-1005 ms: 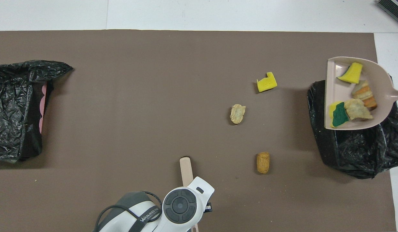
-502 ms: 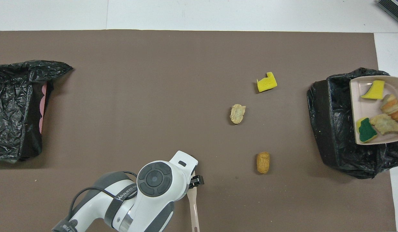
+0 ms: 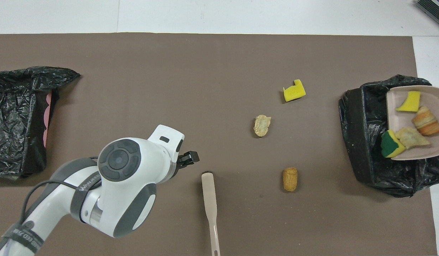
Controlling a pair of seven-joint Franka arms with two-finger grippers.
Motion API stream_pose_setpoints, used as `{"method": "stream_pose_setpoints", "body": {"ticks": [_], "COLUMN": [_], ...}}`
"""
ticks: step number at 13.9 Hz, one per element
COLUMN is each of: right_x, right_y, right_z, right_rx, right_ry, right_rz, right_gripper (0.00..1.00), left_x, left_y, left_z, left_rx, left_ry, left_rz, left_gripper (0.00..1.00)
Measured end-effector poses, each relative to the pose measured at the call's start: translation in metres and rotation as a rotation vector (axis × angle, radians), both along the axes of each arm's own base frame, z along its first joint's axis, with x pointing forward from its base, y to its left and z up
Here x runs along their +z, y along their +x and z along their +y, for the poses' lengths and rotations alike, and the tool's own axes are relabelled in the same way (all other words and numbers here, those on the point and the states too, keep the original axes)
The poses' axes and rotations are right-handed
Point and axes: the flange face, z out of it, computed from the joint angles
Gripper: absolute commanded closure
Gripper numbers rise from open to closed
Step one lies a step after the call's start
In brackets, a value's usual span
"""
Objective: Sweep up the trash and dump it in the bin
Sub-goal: 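Tip the dustpan into the bag with the right gripper while the left gripper withdraws, then bring the empty dustpan back to the table center with the right gripper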
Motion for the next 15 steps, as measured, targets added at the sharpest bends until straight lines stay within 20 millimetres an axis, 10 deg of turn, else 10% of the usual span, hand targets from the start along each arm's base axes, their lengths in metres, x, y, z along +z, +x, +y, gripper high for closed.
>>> {"method": "stream_pose_setpoints", "body": {"ticks": [7,15], "right_x": [0.01,0.067], "right_y": [-0.042,-0.042], "right_z": [0.024,0.048], "right_rx": [0.063,0.093], "right_ry": [-0.161,-0.252], "right_rz": [0.043,-0.026], "right_gripper": [1.0,1.0], "left_x": [0.07,0.137], "left_y": [0.077,0.096], "left_z": [0.111,0.233], "left_rx": [-0.199,-0.437], "left_ry": [0.001,0.077], "left_rz": [-0.084,-0.002], "left_gripper": [0.0,0.0]}}
